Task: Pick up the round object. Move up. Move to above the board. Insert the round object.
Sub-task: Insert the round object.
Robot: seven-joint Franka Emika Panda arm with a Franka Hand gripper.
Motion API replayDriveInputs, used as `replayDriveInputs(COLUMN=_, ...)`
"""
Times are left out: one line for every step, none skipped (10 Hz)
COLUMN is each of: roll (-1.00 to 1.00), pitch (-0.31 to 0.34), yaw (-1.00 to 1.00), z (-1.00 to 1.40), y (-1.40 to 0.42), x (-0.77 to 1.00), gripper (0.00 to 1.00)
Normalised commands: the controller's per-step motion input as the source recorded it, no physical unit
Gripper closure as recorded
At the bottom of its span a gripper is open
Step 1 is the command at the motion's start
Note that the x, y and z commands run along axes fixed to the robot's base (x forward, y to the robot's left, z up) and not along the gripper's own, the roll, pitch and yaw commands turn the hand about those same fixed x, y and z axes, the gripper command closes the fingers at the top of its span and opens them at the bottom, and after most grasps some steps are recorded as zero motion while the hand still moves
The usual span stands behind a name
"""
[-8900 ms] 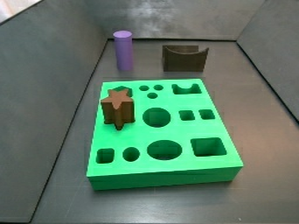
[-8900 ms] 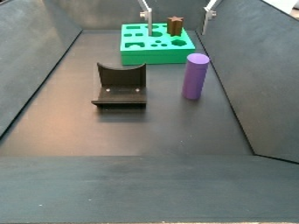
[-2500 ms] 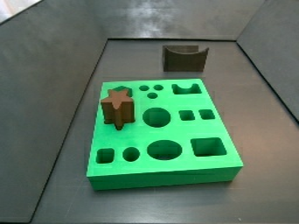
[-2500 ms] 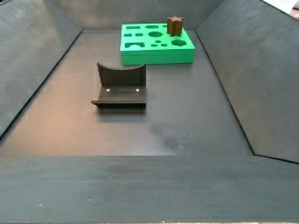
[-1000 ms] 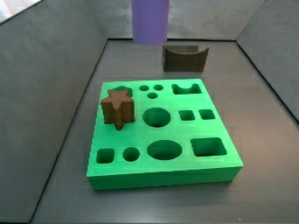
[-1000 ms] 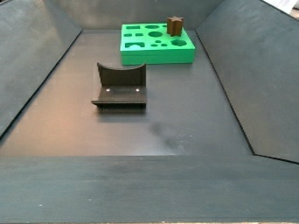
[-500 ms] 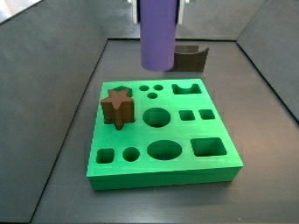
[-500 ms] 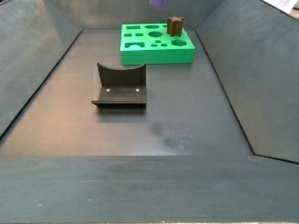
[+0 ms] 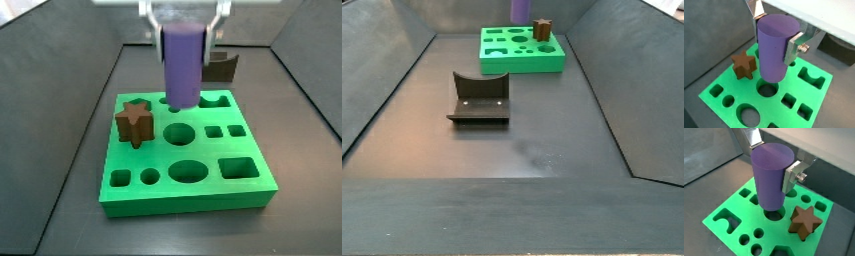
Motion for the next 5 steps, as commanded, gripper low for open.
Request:
replayDriveInputs(roll=0.09, pitch=-0.127, yaw=0.00, z=-0.44, y=-0.11, x=0.00, gripper=1.00)
replayDriveInputs(roll=0.09, pitch=-0.129, yaw=0.00, z=-0.45, y=-0.11, x=0.00, gripper=1.00)
replayDriveInputs(roll=0.09, pitch=-0.124, yaw=0.00, z=-0.45, y=-0.11, x=0.00, gripper=1.00)
replayDriveInputs(roll=0.04, pitch=-0.110, yaw=0.00, z=-0.37, y=-0.10, x=0.05, gripper=1.00)
replayDriveInputs(roll=0.03, pitch=-0.101, yaw=0.00, z=-0.37, y=-0.09, x=0.07, gripper=1.00)
